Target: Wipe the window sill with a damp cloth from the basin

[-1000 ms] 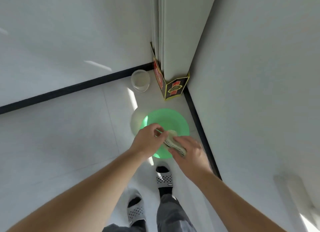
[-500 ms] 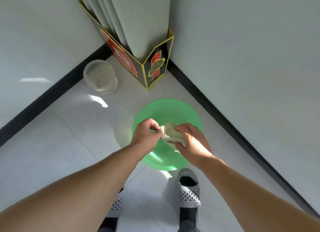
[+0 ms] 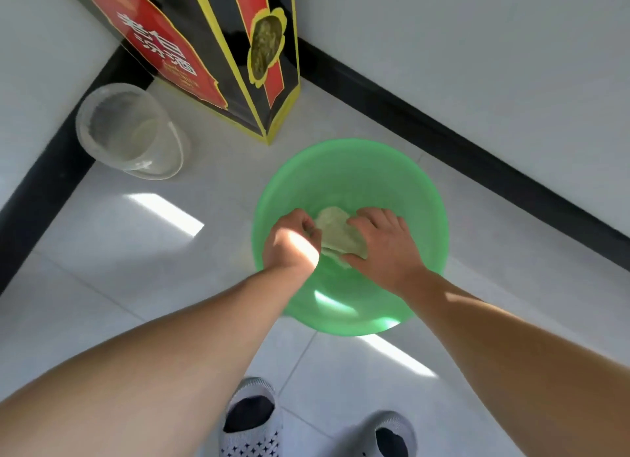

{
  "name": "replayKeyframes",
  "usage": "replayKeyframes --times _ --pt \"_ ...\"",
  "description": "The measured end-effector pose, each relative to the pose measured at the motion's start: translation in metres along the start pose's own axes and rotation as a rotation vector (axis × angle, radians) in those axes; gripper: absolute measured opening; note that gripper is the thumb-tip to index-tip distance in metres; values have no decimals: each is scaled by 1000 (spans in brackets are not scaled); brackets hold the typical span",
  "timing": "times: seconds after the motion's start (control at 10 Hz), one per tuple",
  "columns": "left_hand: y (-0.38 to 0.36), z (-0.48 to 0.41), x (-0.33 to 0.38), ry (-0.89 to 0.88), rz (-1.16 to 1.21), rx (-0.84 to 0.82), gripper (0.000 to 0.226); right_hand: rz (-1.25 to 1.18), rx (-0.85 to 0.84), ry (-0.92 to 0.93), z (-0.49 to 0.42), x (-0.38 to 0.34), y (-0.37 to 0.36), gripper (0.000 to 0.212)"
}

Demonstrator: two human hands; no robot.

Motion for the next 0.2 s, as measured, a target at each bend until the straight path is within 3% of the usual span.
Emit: replayKeyframes --times 0.2 --pt "21 23 21 -102 -155 24 24 -125 55 -59 27 -3 11 44"
Point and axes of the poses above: each hand's wrist, its own z-axis away from the middle knuckle, its own y-axis out of the back of the hand, x = y × z, the point moved 9 cm from there along -z, towards the middle knuckle, and after that the axes turned 7 degrees about -z, right-handed, at the moved point
